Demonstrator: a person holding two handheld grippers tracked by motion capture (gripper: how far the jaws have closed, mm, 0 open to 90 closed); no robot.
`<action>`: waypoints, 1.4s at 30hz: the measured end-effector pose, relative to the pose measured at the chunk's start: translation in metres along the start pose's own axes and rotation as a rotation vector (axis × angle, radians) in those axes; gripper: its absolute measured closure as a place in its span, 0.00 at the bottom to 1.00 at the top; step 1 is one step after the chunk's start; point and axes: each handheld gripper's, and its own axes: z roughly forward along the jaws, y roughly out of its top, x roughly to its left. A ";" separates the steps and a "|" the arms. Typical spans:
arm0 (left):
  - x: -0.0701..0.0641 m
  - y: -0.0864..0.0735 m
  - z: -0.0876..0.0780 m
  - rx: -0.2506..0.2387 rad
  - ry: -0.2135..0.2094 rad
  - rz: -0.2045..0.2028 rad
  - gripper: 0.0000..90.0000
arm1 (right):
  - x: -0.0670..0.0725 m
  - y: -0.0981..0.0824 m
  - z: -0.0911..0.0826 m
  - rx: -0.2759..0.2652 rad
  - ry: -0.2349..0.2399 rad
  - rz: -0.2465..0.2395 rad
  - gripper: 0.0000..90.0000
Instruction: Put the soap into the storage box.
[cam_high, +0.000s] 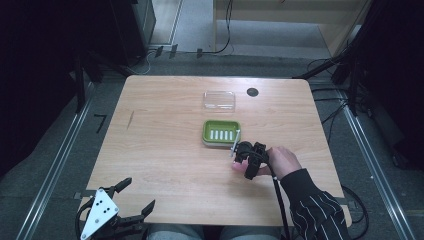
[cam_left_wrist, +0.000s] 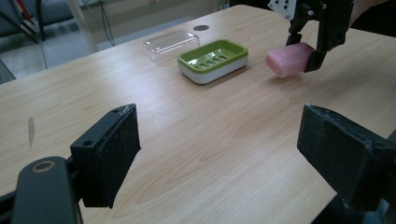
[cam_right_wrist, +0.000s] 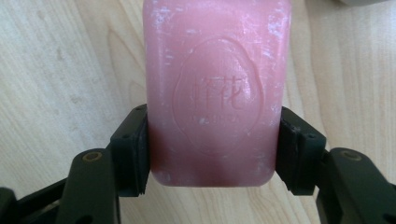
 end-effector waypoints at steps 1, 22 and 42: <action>0.000 0.000 0.000 0.000 0.000 0.000 0.16 | 0.000 0.000 0.000 0.000 0.000 0.000 0.43; 0.000 0.000 0.000 0.003 -0.001 0.001 0.16 | -0.025 0.004 -0.008 -0.064 -0.029 0.055 0.43; 0.000 0.000 0.000 0.003 -0.001 0.001 0.16 | -0.036 0.013 -0.017 -0.114 -0.054 0.084 0.43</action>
